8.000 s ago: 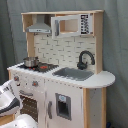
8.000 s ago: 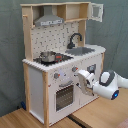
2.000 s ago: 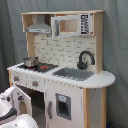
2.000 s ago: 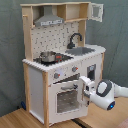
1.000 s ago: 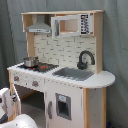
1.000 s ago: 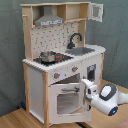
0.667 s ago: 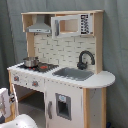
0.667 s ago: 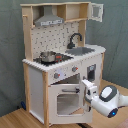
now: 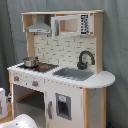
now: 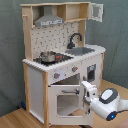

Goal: Play with the kitchen

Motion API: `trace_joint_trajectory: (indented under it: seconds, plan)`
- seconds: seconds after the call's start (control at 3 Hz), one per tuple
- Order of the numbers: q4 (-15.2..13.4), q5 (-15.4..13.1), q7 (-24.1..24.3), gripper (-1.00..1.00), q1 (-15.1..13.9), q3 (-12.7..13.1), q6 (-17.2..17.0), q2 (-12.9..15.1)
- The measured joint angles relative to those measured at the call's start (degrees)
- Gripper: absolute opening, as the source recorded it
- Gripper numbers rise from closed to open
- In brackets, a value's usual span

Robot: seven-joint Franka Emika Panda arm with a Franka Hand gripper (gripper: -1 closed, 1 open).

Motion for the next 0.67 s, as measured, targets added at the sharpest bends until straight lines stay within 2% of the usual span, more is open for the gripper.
trace_joint_trajectory:
  seconds: [0.33,0.67]
  plan:
    - [1.54,1.13,-3.67,-1.0,-0.44,0.0,-3.48,-0.02]
    - [1.73,1.13,-3.93,1.0,-0.45,-0.11,-3.78,-0.02]
